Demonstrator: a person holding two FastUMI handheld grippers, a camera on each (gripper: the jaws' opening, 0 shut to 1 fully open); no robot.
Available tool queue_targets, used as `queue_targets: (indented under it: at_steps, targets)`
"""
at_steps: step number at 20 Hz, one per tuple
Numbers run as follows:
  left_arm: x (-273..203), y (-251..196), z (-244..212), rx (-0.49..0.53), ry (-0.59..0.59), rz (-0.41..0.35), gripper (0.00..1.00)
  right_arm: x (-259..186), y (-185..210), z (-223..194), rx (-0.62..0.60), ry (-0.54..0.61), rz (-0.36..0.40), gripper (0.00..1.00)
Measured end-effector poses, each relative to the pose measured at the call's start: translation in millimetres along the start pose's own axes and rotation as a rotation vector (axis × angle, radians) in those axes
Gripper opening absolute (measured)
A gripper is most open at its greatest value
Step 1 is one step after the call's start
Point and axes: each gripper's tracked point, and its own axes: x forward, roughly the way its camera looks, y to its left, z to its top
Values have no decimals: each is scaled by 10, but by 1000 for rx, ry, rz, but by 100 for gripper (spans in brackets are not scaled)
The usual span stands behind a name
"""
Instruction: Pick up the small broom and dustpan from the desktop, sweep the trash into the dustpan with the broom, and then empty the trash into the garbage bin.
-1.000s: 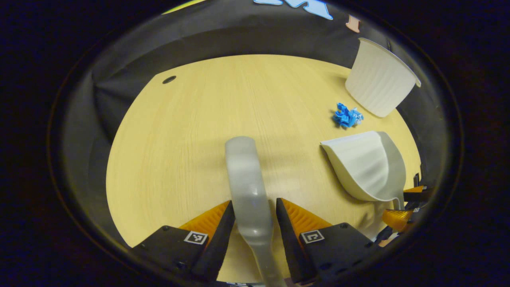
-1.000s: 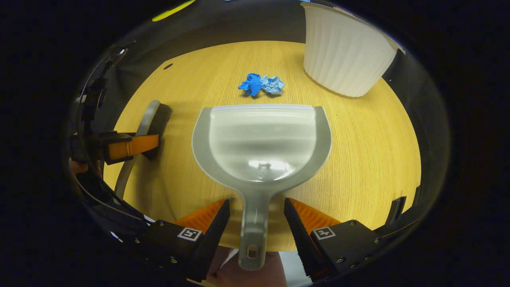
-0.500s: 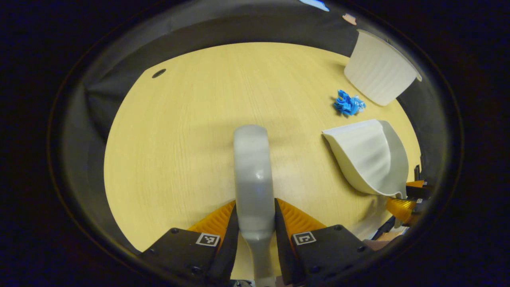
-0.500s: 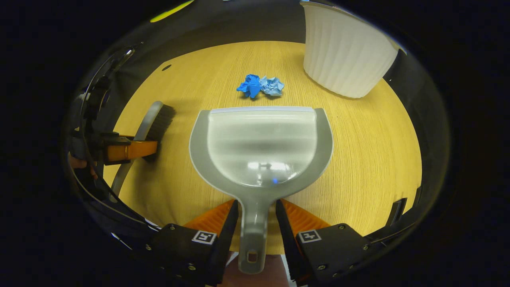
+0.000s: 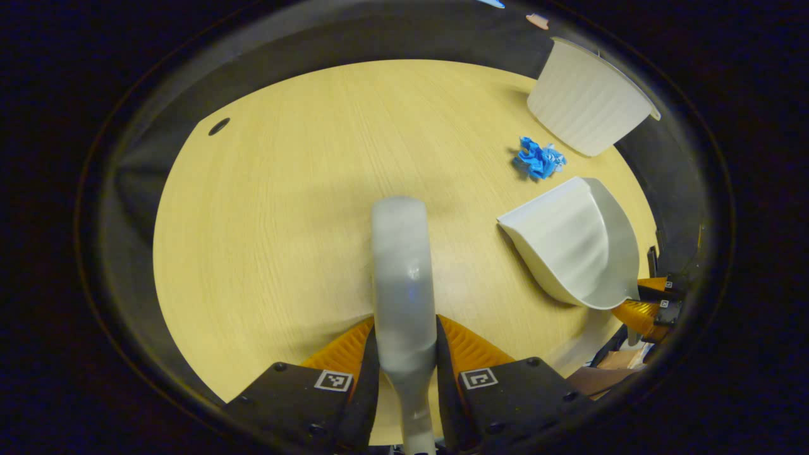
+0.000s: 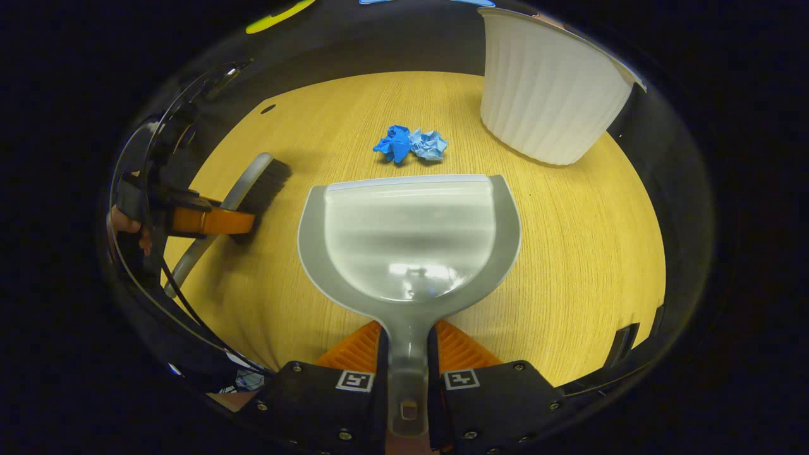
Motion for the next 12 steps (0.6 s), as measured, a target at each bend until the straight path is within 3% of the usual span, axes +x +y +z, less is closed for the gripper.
queue_targets:
  at_steps: [7,12]
  targets:
    - [143,-1,393,174,12,43,48,-81,-287,45,-144,0,19,26]
    - [271,-259,675,228,26,-16,51,-142,-522,161,-232,10,48,26]
